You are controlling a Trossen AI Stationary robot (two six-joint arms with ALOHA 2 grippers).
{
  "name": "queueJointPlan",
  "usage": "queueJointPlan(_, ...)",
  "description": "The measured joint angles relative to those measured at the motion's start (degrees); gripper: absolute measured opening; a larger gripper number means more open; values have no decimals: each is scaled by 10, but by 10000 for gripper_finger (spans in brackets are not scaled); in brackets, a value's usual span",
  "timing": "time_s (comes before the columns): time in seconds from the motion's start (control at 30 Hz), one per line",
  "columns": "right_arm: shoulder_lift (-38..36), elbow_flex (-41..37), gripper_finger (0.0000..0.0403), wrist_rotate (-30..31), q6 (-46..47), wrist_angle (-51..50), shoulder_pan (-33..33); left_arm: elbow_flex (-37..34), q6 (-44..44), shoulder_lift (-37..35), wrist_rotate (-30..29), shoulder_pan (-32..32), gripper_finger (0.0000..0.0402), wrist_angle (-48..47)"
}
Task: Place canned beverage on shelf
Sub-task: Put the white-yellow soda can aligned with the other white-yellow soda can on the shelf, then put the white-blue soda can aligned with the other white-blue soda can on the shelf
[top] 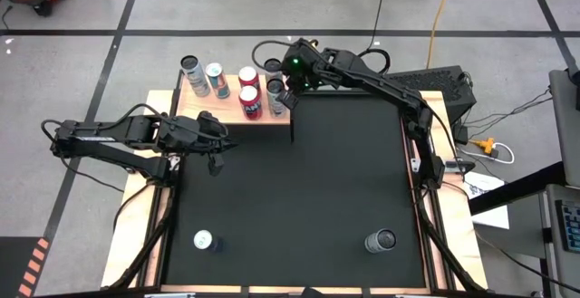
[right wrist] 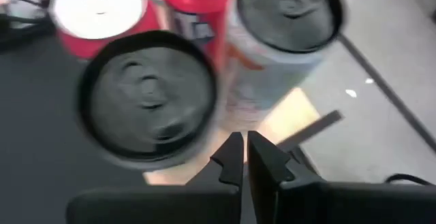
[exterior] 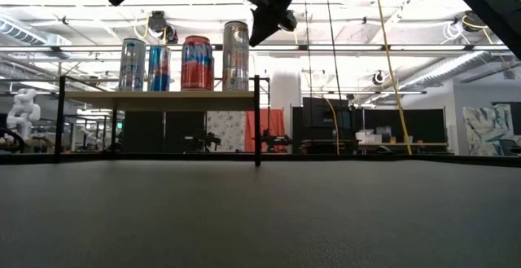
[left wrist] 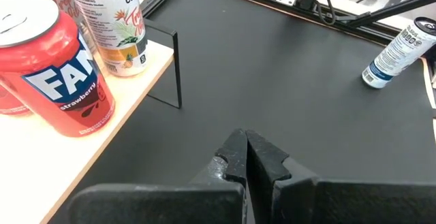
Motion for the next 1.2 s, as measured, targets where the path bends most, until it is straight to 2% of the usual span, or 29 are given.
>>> queueJointPlan(0.17,0,0,0,-30,13,-2,5,0,0,0,0,0,1,0)
queueJointPlan(0.73,0,0,0,-29,54,-50,26,0,-5,0,0,0,1,0)
queueJointPlan(0.97,-5,0,0,-30,85,-113,46,0,-5,0,0,0,1,0)
queueJointPlan(1.2,-5,0,0,-28,88,-241,103,0,-6,0,0,0,1,-23)
